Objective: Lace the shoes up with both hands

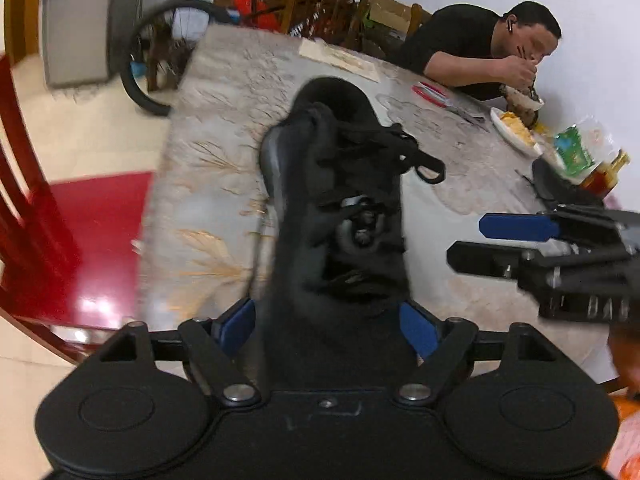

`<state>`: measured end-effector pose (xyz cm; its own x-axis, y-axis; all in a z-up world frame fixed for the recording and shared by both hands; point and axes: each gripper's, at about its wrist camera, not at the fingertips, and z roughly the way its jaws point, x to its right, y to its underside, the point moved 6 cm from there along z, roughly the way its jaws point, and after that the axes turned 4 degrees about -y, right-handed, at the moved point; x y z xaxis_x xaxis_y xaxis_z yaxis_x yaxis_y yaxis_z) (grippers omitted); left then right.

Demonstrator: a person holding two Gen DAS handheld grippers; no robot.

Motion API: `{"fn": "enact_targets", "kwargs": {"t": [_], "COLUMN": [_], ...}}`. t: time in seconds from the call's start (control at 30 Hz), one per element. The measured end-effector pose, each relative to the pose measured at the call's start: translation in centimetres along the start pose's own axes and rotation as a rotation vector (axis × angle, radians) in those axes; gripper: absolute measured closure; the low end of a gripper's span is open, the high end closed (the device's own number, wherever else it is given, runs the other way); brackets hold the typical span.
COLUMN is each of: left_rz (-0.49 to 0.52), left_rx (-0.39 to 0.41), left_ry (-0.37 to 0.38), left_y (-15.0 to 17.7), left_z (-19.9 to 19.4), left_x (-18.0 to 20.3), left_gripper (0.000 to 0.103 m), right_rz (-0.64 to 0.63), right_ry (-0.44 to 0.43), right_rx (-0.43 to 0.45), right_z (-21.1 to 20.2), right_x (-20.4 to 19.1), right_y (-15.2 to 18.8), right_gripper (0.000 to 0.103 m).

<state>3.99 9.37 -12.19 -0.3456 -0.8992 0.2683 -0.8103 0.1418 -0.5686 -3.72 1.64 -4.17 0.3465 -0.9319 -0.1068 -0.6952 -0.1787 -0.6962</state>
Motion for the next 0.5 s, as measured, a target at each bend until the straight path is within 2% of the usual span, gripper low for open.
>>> {"fn": "enact_targets", "kwargs": {"t": [0.13, 0.2, 0.27, 0.4, 0.43, 0.5], "left_rz": [0.084, 0.092, 0.076, 0.059, 0.063, 0.068], "left_rx": [0.006, 0.01, 0.02, 0.053, 0.062, 0.073], "left_ry": [-0.068, -0.082, -0.09, -0.113, -0.12, -0.127], "left_y": [-1.2, -1.4, -1.8, -2.1, -2.3, -2.7], "left_z": [2.8, 3.2, 3.7, 4.4, 4.6, 5.2], "left_x": [1.8, 1.8, 1.9, 2.3, 2.4, 2.6], "left_gripper": [0.014, 0.013, 0.013, 0.013, 0.013, 0.014], "right_rz": [-0.052, -0.043, 0.023, 0.274, 0.288, 0.249], "right_ry": [0.065, 0.067, 0.0, -0.171, -0.183, -0.156], "right_rx": [0.097, 0.133, 0.121, 0.066, 0.065, 0.07], "right_z": [-1.4, -0.4, 1.6, 3.2, 3.3, 2.7], "right_x": [2.3, 3.8, 5.9, 7.4, 7.4, 7.0], "right_y": [-0.8, -2.1, -3.1, -3.7, -3.7, -3.6], "right_gripper": [0.045, 0.046, 0.048, 0.049, 0.049, 0.049]}}
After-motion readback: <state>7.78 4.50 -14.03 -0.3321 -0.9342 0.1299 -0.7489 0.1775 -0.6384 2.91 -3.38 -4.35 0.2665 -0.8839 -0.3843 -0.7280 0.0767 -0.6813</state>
